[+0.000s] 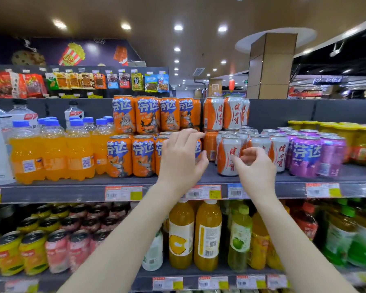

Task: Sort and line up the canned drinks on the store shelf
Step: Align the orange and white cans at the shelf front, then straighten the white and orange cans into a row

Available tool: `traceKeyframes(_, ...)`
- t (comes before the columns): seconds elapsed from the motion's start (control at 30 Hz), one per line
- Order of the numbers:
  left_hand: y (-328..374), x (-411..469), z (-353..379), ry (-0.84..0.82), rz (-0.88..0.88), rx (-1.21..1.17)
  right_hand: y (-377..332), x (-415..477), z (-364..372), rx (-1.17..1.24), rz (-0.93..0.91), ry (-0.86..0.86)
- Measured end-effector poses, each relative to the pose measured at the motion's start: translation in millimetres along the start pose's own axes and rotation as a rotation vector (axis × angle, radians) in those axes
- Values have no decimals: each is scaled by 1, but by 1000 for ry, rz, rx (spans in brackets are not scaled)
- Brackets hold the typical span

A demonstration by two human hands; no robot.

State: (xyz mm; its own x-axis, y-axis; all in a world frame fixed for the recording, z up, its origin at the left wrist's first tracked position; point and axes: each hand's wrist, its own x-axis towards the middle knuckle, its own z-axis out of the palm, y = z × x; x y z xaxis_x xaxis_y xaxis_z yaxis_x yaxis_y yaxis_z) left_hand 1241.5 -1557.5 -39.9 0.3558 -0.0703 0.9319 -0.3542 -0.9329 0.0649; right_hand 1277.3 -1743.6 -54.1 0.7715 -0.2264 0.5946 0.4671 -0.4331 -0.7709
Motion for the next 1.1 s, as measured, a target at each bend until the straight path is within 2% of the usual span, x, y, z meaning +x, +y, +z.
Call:
traceKeyframes(0.1, 34, -8, 24, -44, -30, -120, 8, 4, -2, -65, -9, -113)
traceKeyframes(0.23, 63, -16, 53, -260, -303, -195, 6, 18, -2, -169, 29, -328)
traceKeyframes(0.33, 67, -13, 65, -349, -475, -249, 6, 27, -1, -174, 56, -370)
traceKeyframes(0.47, 63, -7, 72, -421, -535, -237, 8, 31, -5, -167, 51, -418)
traceKeyframes(0.67, 56, -11, 74, -287, -501, -346, 21, 30, -15, -151, 1, -353)
traceKeyframes(0.8, 59, -5, 73, -300, -487, -359, 30, 28, -22, -159, -22, -298)
traceKeyframes(1.0, 56, 10, 83, -292, -602, -311, 35, 25, -19, -136, -33, -259)
traceKeyframes(1.1, 56, 23, 89, -367, -662, -279, 39, 21, -18, -136, -46, -211)
